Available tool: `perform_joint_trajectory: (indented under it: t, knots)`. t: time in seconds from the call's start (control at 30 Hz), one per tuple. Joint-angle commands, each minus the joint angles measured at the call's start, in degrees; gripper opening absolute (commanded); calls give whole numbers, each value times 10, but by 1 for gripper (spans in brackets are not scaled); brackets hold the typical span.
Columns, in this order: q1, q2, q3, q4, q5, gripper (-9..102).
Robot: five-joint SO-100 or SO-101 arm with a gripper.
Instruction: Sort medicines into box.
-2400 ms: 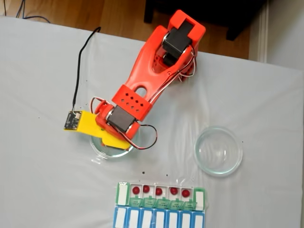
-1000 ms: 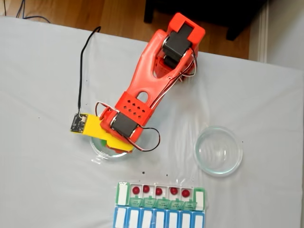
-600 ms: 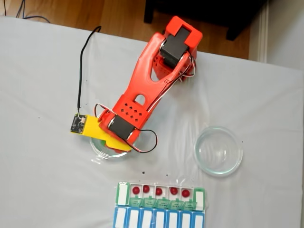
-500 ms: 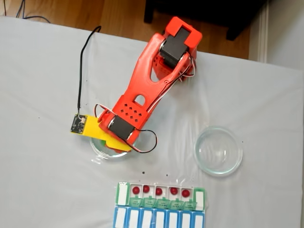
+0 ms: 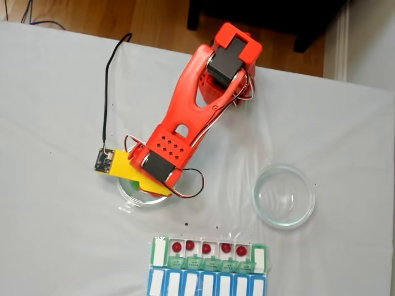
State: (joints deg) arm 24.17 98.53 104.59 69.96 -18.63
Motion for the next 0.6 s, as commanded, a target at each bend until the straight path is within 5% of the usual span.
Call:
perform_joint_trajectory:
  t: [0.0, 0.57]
  knots:
    - [-2, 33, -2, -3, -6, 25]
    - [-11, 41, 24, -26, -5, 20]
